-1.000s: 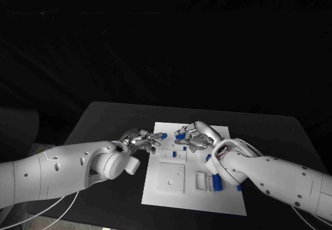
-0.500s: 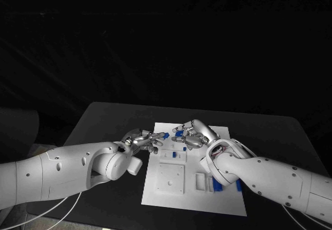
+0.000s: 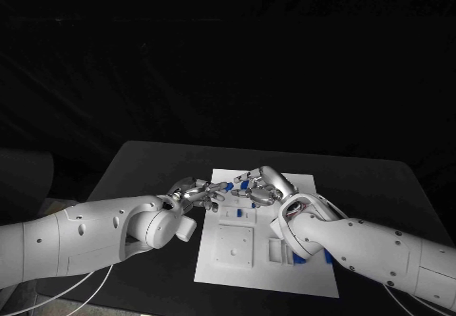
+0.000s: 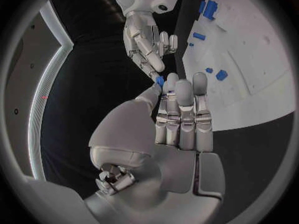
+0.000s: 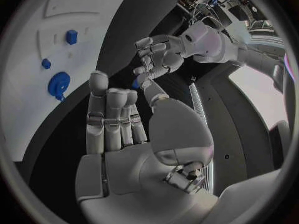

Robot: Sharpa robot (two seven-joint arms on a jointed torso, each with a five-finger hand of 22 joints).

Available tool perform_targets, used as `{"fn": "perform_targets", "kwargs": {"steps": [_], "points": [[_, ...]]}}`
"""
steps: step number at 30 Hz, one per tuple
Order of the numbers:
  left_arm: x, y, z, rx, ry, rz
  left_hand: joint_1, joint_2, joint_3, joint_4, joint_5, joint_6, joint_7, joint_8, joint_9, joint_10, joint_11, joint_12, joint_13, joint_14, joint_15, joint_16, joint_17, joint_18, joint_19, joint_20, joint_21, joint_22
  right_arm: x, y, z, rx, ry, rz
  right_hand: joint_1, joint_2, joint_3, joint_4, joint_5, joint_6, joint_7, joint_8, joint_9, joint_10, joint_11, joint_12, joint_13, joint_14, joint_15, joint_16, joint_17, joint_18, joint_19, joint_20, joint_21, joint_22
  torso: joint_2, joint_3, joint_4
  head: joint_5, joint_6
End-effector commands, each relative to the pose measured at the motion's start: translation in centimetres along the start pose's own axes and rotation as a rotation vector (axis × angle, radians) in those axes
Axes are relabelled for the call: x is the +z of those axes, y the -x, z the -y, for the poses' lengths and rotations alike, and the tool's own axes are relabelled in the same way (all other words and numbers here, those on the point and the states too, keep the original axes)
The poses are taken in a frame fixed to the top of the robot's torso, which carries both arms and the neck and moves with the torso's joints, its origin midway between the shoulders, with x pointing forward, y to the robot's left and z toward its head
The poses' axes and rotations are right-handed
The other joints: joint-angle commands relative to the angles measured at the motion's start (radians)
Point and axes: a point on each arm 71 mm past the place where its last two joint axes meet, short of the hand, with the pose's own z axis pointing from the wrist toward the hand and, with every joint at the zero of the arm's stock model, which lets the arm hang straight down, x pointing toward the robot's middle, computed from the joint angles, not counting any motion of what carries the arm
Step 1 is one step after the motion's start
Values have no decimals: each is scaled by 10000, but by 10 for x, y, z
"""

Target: Assemble the parts on the task board

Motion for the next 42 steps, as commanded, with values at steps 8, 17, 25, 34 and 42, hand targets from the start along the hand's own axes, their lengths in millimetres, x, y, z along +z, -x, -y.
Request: {"fn": "perform_targets", "kwargs": {"steps": [8, 17, 25, 34, 42], "points": [[0, -3, 2, -124, -145, -108, -13, 85, 1005, -1085, 52, 50, 4, 40, 14, 419, -86, 39, -1, -21, -24, 4, -23, -84, -69, -15, 70, 179, -1, -6, -4, -27, 175, -49, 63, 26, -65, -2, -39, 153, -56, 43, 12, 94, -11, 26, 12, 67, -6, -10, -5, 34, 387, -35, 46, 281, -3, 4, 4, 19, -17], [1, -3, 2, -131, -134, -130, -14, 91, 1005, -1088, 52, 41, 7, 39, 16, 417, -83, 28, -2, -25, -22, 5, -25, -78, -73, -10, 76, 179, -2, -10, -6, -23, 246, -67, 56, 34, -79, -10, -60, 189, -69, 42, 11, 97, -20, 22, 10, 70, -13, -1, 4, 26, 389, -43, 62, 285, 0, 5, 0, 47, -4], [1, -4, 2, -140, -98, -179, -13, 96, 1006, -1091, 49, 39, 8, 40, 18, 413, -81, 16, -3, -28, -19, 6, -26, -74, -77, -7, 79, 178, -2, -12, -8, -44, 325, -17, 72, 53, -79, -26, -145, 242, -91, 45, 13, 111, -32, 37, 23, 76, -20, 3, 10, 21, 392, -49, 75, 286, 3, 11, 1, 52, 0], [1, -5, 2, -153, -70, -245, -10, 98, 1008, -1098, 58, 32, 12, 39, 20, 416, -78, 5, -2, -38, -18, 6, -27, -71, -88, -4, 85, 179, -2, -15, -9, -188, 361, 239, 70, 38, -83, -39, -274, 469, -159, 48, 15, 138, -68, 42, 31, 95, -46, 13, 22, 3, 398, -72, 107, 291, 1, 7, 10, 55, 16], [1, -8, 2, -165, -57, -322, -11, 99, 1008, -1100, 59, 32, 12, 39, 20, 417, -77, 2, -2, -43, -16, 7, -28, -70, -93, -2, 90, 179, -2, -18, -11, -312, 435, 546, 114, 42, -102, -12, -589, 794, -252, 43, 15, 190, -120, 43, 46, 127, -83, 21, 38, -35, 408, -108, 157, 285, 2, 4, 4, 60, 16]]}}
